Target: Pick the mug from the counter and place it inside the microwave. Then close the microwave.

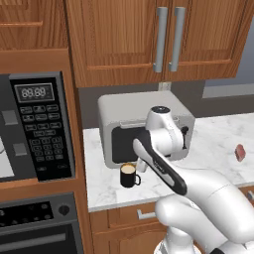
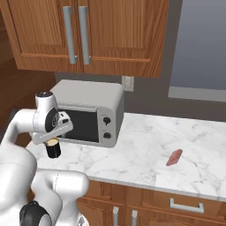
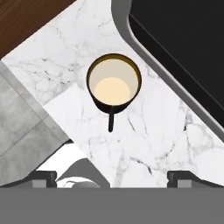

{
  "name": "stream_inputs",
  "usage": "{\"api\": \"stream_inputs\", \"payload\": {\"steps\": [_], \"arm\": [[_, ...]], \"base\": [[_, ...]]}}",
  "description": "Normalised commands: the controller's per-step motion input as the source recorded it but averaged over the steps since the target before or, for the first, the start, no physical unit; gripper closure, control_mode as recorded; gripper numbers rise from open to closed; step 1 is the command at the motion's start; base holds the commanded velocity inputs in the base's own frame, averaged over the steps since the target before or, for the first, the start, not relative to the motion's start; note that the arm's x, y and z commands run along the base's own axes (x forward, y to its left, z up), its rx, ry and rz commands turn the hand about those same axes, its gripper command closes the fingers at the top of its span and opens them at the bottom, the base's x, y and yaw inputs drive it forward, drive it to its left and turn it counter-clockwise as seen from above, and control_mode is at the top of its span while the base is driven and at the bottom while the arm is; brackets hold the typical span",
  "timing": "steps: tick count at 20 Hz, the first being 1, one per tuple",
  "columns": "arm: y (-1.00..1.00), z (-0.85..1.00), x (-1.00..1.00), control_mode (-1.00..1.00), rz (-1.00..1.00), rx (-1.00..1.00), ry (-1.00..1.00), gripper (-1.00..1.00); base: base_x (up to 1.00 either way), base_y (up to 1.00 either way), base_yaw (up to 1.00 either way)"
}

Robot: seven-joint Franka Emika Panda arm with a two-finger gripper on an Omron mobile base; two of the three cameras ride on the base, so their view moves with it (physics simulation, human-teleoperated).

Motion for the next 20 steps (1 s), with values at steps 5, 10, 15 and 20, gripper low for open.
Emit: {"api": "stream_inputs", "payload": {"steps": [5,10,15,20], "arm": [[0.18,-0.19,0.08,-1.0,-0.04,0.0,0.0,-1.0],[0.18,-0.24,0.0,-1.0,-0.02,0.0,0.0,-1.0],[0.04,-0.35,0.0,-1.0,-0.02,0.0,0.0,-1.0],[0.0,-0.34,0.0,-1.0,0.0,0.0,-0.01,-1.0]], "base": [[0.0,0.0,0.0],[0.0,0.0,0.0],[0.0,0.0,0.0],[0.0,0.0,0.0]]}}
